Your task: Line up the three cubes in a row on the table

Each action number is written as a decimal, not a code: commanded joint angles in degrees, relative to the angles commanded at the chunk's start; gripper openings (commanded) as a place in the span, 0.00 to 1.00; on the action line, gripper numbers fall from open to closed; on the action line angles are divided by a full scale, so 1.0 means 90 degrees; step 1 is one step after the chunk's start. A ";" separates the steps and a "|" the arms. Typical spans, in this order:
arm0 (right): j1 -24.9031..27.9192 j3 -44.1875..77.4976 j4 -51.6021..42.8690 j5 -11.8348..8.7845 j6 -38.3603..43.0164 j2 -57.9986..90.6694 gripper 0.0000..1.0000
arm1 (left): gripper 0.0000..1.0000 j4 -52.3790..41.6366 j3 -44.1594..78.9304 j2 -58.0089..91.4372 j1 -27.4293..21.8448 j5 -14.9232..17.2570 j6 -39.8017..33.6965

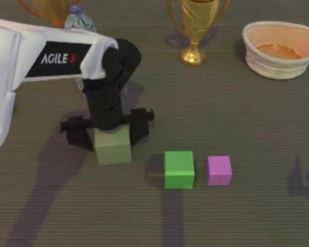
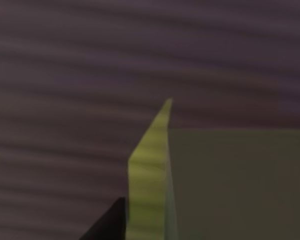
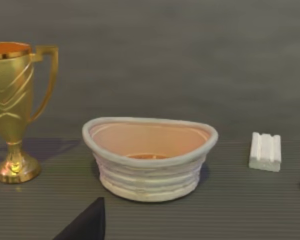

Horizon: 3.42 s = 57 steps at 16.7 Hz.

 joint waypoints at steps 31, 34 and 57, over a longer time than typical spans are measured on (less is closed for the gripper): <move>0.0000 0.0000 0.0000 0.0000 0.0000 0.0000 1.00 | 0.00 -0.1487 0.0844 -0.0651 0.0079 -0.0026 0.0018; 0.0000 0.0000 0.0000 0.0000 0.0000 0.0000 1.00 | 0.00 -0.1493 0.0488 -0.1019 -0.0177 -0.0028 0.0054; 0.0000 0.0000 0.0000 0.0000 0.0000 0.0000 1.00 | 0.08 0.0100 -0.1147 -0.1076 -0.0661 -0.0015 0.0171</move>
